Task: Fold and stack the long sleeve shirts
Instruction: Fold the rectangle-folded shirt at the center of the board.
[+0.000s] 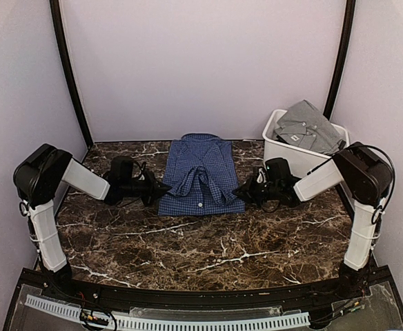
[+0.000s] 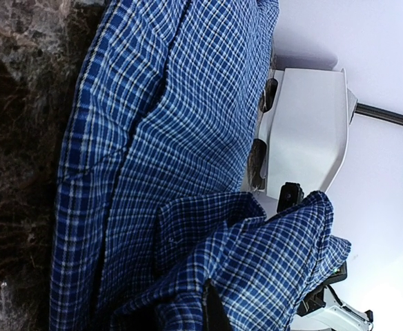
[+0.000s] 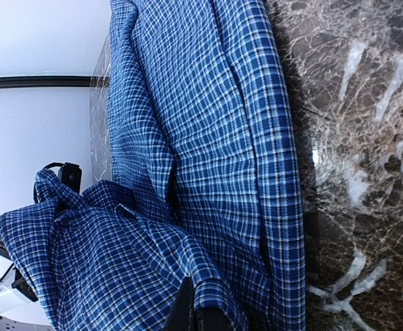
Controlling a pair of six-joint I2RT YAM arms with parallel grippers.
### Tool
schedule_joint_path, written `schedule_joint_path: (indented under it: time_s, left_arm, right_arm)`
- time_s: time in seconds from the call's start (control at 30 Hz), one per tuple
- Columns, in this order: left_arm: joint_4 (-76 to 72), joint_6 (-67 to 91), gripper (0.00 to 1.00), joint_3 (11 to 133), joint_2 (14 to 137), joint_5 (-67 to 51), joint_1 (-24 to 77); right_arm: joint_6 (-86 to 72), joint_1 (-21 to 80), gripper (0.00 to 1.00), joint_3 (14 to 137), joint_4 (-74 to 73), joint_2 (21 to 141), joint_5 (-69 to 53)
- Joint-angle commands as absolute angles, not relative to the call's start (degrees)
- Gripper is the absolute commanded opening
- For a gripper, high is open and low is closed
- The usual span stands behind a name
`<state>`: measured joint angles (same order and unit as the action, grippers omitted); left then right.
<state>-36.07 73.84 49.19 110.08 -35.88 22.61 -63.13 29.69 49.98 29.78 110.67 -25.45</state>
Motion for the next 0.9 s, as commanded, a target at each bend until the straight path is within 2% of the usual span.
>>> schedule_joint_path:
  time_s: [0.0,0.1,0.13,0.17,0.2,0.23,0.3,0.43,0.53,0.63,0.77,0.87]
  left_arm:
    - [-33.7,71.07,0.0,51.49,110.6,-34.97,22.1]
    - [-32.58,70.25,0.0,52.59,110.57,-35.03,22.07]
    - [-31.92,69.68,0.07,53.16,110.52,-35.08,22.0]
    - [-31.69,69.19,0.18,53.43,110.36,-35.12,21.98]
    - [-31.15,68.96,0.23,53.9,110.2,-35.04,21.93]
    - [-30.91,68.33,0.34,54.15,109.86,-35.01,21.85]
    - [-29.79,66.83,0.46,55.09,108.94,-34.83,21.74]
    - [-25.96,62.52,0.61,56.68,106.08,-33.53,21.19]
    - [-23.03,59.36,0.66,58.27,104.52,-33.23,20.95]
    - [-18.36,54.6,0.71,59.73,102.84,-32.47,20.92]
    - [-14.54,49.66,0.72,60.17,100.23,-29.78,20.92]
    - [-11.65,47.28,0.66,60.54,99.39,-29.82,21.04]
  right_arm:
    - [-63.23,29.09,0.0,49.99,31.93,110.28,-24.02]
    - [-62.34,29.05,0.0,50.71,30.36,108.94,-23.37]
    - [-61.93,28.97,0.03,51.13,29.87,108.45,-23.36]
    - [-61.35,29.0,0.09,51.6,29.19,107.97,-23.49]
    - [-60.85,29.0,0.15,52.05,28.41,107.41,-23.48]
    - [-60.37,29.0,0.23,52.45,27.96,106.79,-23.47]
    - [-59.0,29.0,0.36,52.93,26.7,105.0,-23.07]
    - [-55.1,29.08,0.56,53.97,22.43,100.8,-20.77]
    - [-52.08,29.31,0.66,54.44,20.16,98.07,-19.32]
    - [-47.86,30.29,0.7,55.9,15.15,96.29,-16.34]
    - [-42.45,32.89,0.72,57.62,10.53,94.51,-10.87]
    - [-38.82,35.13,0.67,59.85,8.09,96.07,-9.84]
